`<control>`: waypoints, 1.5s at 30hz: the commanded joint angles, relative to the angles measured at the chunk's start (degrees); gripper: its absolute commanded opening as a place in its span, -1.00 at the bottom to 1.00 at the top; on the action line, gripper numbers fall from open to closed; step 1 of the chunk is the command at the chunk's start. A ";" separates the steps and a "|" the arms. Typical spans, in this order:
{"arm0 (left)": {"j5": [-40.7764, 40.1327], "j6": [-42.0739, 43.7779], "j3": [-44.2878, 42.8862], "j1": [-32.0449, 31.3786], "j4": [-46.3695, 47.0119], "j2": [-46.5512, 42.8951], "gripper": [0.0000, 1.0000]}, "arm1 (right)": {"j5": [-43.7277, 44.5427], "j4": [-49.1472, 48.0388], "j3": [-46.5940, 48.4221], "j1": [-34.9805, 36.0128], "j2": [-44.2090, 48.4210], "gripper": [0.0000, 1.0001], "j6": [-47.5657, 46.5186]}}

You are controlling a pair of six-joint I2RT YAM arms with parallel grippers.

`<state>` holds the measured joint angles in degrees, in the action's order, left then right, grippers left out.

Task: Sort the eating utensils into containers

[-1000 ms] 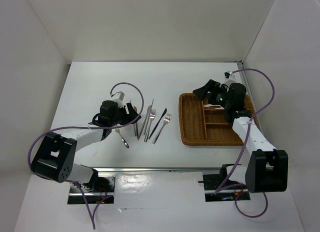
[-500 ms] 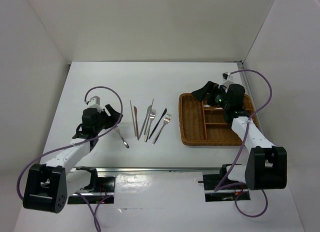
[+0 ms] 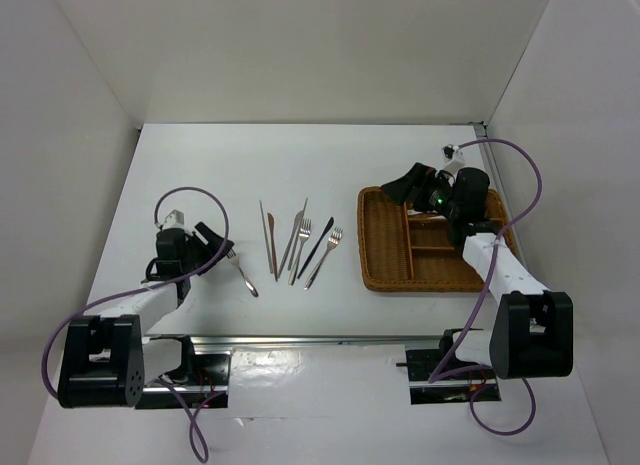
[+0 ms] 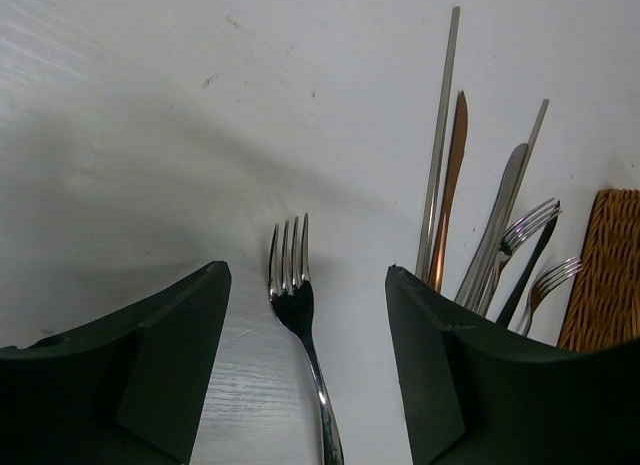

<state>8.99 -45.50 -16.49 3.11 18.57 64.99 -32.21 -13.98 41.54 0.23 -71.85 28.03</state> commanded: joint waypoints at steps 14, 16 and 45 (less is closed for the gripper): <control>5.51 -2.84 -1.52 1.63 7.02 9.09 0.42 | -1.02 -3.25 -0.23 -0.05 0.22 1.00 -0.87; 6.03 -2.84 -2.93 2.15 6.14 10.41 0.39 | -1.02 -3.25 -0.23 -0.05 0.22 1.00 -0.87; 14.47 -2.32 -7.68 2.69 7.80 21.84 -0.30 | -1.02 -3.25 1.35 -0.05 -1.36 1.00 -0.87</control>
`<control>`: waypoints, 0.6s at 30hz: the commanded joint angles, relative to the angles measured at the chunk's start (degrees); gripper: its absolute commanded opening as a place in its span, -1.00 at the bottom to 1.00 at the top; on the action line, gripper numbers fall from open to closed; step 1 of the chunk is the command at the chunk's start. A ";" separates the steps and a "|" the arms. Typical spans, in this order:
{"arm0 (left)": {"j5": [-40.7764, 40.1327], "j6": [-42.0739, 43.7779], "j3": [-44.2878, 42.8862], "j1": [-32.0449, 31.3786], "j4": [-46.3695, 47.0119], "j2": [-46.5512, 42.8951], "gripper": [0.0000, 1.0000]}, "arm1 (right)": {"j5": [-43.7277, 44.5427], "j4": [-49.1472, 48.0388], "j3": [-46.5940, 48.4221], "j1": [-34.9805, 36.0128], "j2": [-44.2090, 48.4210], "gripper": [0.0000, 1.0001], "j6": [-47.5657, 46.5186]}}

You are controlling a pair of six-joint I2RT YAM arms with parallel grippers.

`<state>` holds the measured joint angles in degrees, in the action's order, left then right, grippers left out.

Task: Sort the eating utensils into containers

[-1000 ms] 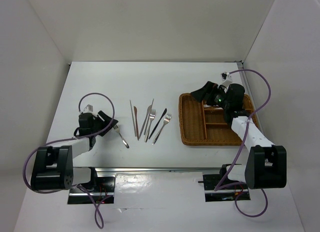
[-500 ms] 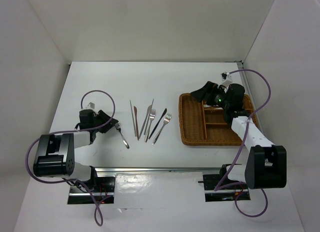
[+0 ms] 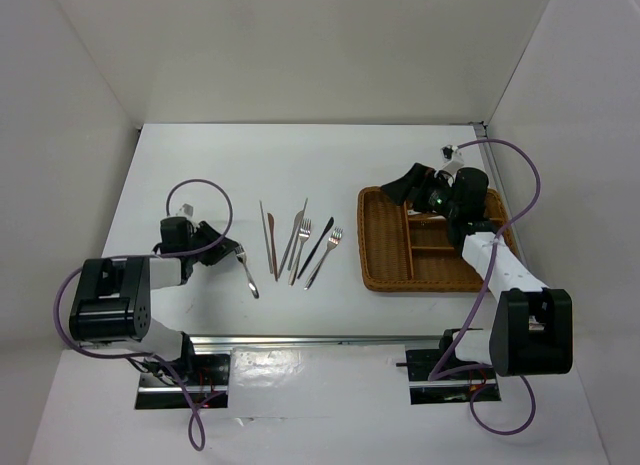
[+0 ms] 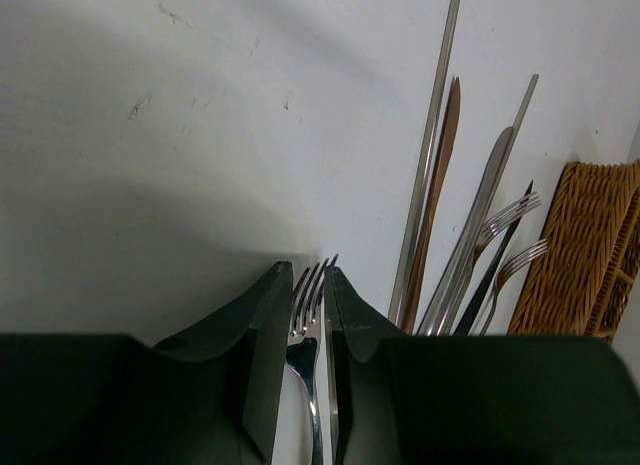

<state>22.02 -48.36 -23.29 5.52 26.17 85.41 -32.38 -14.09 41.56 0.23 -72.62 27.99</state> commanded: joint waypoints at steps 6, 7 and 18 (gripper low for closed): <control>3.02 0.55 -0.88 0.28 2.65 3.53 -0.55 | -0.84 -2.62 1.33 -0.05 -0.59 1.00 -0.83; 3.03 0.55 -0.88 0.28 3.26 4.15 -0.60 | -0.84 -2.61 1.33 -0.05 -0.59 1.00 -0.83; 3.56 1.07 -0.88 0.28 3.09 1.44 -0.85 | -1.46 -2.61 1.33 -0.05 -1.12 1.00 -0.83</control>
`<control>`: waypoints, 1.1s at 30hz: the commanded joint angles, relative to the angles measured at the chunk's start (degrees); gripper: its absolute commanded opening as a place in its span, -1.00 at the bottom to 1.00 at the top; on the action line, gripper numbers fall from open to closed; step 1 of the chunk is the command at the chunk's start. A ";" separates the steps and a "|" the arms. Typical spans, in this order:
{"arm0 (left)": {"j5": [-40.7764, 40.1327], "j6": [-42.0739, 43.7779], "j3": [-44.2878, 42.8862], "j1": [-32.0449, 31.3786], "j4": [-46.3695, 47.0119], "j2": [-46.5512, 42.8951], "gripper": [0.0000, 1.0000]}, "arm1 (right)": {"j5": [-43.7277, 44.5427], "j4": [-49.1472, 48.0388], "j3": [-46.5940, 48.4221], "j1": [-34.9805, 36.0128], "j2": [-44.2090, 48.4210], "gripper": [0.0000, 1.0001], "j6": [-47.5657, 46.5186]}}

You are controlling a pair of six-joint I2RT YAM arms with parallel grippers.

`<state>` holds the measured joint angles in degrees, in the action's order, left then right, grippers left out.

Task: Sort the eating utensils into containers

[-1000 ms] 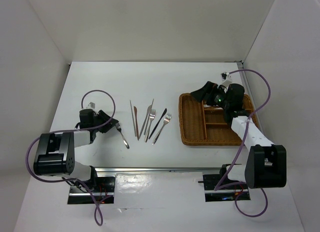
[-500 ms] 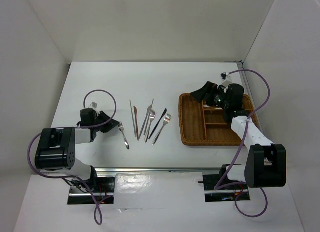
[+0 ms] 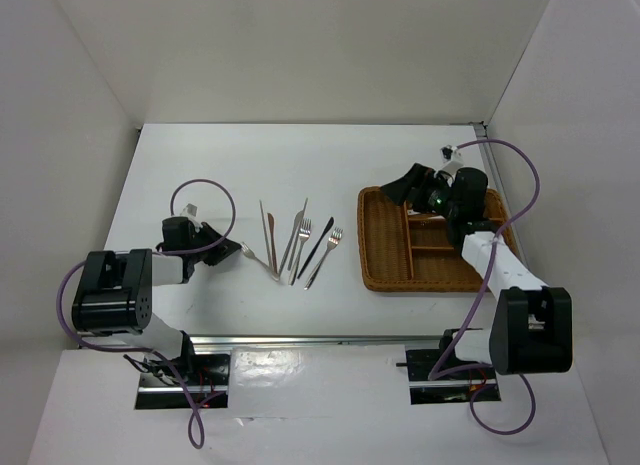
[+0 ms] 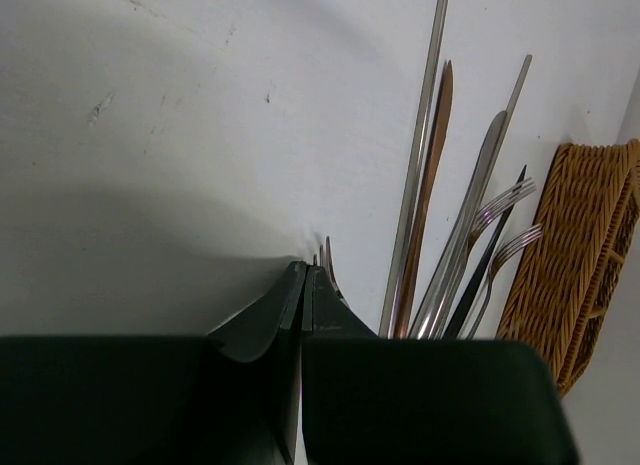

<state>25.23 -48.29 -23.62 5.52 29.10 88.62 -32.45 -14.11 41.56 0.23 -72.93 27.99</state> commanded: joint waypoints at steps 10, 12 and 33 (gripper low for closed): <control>2.97 8.92 -3.89 0.28 -7.56 -15.84 -0.87 | -9.39 -4.96 3.00 8.18 -0.81 1.00 -4.69; 2.98 8.92 -3.89 -0.33 -6.95 -17.69 -0.87 | -8.43 -4.96 3.97 11.62 -0.81 1.00 -5.75; 5.10 7.78 -11.36 -13.69 -6.51 -20.59 -0.87 | -8.08 -4.00 17.85 35.62 -22.44 1.00 -14.63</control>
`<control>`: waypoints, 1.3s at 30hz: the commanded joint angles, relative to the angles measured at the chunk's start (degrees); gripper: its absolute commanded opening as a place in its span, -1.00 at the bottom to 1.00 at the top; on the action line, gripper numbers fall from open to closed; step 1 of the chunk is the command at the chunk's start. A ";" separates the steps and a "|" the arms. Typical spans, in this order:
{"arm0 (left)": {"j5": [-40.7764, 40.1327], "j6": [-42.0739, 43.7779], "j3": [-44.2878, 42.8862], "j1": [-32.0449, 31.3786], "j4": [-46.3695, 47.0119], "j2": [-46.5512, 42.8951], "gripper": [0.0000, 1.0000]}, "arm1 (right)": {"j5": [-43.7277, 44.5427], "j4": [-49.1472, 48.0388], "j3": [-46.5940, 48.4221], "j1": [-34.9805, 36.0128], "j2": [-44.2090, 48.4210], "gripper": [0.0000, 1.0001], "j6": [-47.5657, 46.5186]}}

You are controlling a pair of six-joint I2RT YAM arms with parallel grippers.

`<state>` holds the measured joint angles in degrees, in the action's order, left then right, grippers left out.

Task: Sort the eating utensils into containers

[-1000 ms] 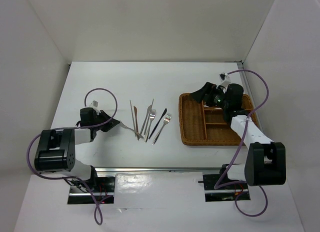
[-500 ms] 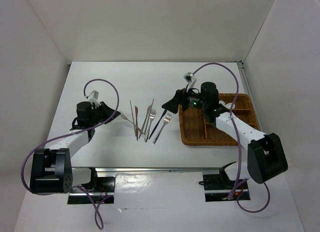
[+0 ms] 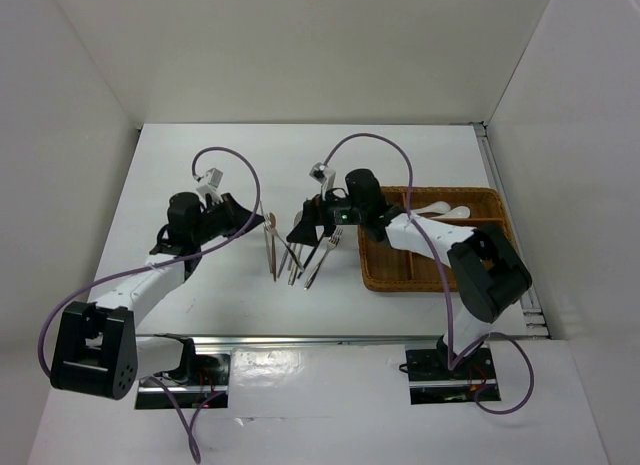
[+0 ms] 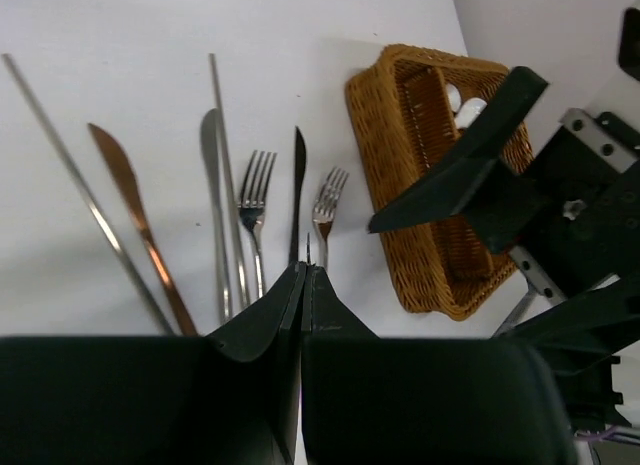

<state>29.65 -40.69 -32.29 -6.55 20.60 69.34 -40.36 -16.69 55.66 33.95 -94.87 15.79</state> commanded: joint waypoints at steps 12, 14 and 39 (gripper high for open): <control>0.15 -1.06 -6.28 -7.07 3.83 1.06 -0.87 | -0.16 -0.19 4.37 4.28 -3.66 0.58 -3.05; 0.15 -1.06 -6.82 -7.08 3.83 1.59 -0.87 | -0.16 0.34 4.37 4.28 -3.66 0.38 -3.05; -20.25 4.83 -10.16 -9.54 -12.25 -4.48 0.74 | 59.51 33.44 1.04 -17.39 17.26 -1.00 34.45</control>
<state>10.92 -37.39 -41.39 -15.92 8.49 64.86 7.57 6.31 58.39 22.41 -79.64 38.37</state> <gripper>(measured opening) 0.867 0.122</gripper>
